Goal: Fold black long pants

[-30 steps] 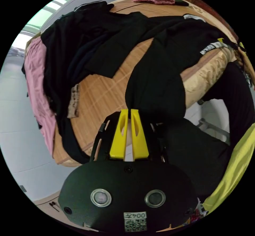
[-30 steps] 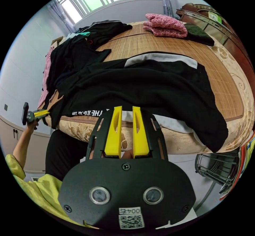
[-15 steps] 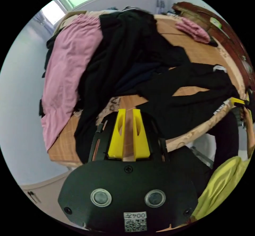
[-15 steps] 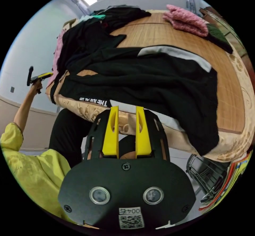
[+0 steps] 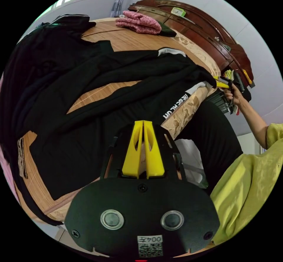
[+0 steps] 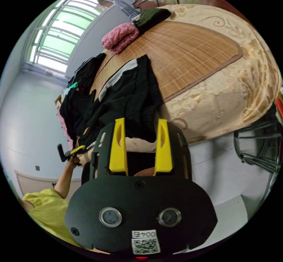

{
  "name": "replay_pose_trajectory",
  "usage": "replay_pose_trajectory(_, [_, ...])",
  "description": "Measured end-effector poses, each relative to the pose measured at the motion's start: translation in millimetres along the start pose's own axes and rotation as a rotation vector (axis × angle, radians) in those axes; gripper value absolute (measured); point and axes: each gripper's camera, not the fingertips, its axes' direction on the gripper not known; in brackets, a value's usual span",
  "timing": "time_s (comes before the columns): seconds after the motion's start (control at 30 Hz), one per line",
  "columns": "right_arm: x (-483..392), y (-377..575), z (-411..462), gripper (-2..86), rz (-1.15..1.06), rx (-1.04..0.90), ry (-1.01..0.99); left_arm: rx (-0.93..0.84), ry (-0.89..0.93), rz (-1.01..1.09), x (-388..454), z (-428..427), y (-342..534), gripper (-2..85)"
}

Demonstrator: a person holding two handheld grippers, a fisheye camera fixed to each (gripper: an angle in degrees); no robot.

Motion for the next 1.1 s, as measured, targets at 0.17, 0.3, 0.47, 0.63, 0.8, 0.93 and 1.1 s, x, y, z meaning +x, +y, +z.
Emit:
replay_pose_trajectory(0.17, [-13,-63,-18,6.5,-0.131,-0.142,0.298,-0.074,0.05,-0.039,-21,7,-21,0.2])
replay_pose_trajectory(0.3, [-13,-99,-36,7.7,-0.16,-0.211,0.627,-0.139,0.066,0.027,-22,10,-30,0.1])
replay_pose_trajectory(0.47, [-49,-132,-13,7.9,-0.283,-0.181,0.355,-0.102,0.031,0.046,-22,6,-28,0.2])
replay_pose_trajectory(0.63, [-41,-161,57,7.9,-0.262,-0.229,0.431,-0.004,-0.034,-0.005,-31,-11,-18,0.2])
replay_pose_trajectory(0.8, [-24,-196,77,8.1,-0.192,-0.16,0.418,0.108,-0.074,-0.094,-61,-31,-15,0.4])
replay_pose_trajectory(0.93, [-23,-214,98,8.0,-0.215,-0.174,0.499,0.155,-0.121,-0.172,-96,-38,-31,1.0])
replay_pose_trajectory(1.1, [-22,-249,112,7.7,-0.236,-0.159,0.526,0.111,-0.16,-0.192,-128,-19,-60,5.1])
